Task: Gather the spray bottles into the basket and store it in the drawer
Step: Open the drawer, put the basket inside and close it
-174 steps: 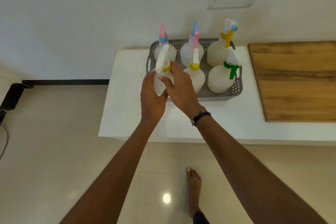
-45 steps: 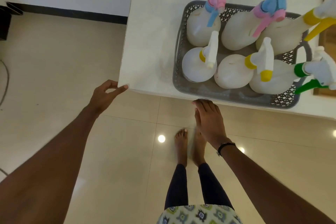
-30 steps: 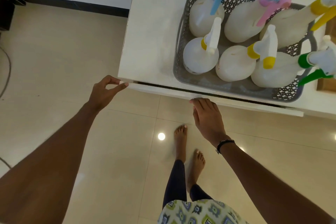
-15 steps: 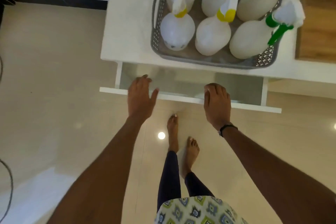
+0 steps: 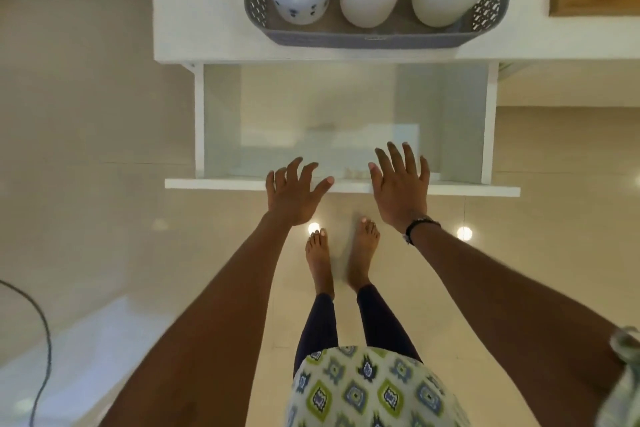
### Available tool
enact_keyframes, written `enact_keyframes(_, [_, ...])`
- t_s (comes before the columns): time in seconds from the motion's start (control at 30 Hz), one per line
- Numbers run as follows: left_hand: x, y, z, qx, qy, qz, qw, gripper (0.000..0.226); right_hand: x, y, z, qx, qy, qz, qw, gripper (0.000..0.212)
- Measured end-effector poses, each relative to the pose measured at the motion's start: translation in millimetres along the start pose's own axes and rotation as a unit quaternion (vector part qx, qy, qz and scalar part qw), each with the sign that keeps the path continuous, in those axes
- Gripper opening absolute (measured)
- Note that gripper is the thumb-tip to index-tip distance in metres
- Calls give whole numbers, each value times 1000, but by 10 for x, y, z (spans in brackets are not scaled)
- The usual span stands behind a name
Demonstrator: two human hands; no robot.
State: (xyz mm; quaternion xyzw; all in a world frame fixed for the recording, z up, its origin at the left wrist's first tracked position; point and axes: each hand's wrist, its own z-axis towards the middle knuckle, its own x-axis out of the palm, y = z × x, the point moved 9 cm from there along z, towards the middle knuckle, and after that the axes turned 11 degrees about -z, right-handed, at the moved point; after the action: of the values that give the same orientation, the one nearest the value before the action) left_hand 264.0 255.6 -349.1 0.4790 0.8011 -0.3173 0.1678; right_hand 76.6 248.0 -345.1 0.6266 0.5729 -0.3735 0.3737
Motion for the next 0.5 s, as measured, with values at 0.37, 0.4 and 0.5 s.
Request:
enact_keyframes(0.37, [505, 313, -493, -6, 30, 30, 999, 58, 430, 2, -649, -8, 71, -31, 997, 77])
enact_keyframes(0.4, [533, 333, -514, -6, 27, 32, 999, 58, 456, -5, -686, -4, 74, -38, 996, 75])
enact_keyframes(0.5, [580, 367, -581, 8, 1, 57, 998, 60, 518, -10, -771, 2, 83, -42, 996, 69])
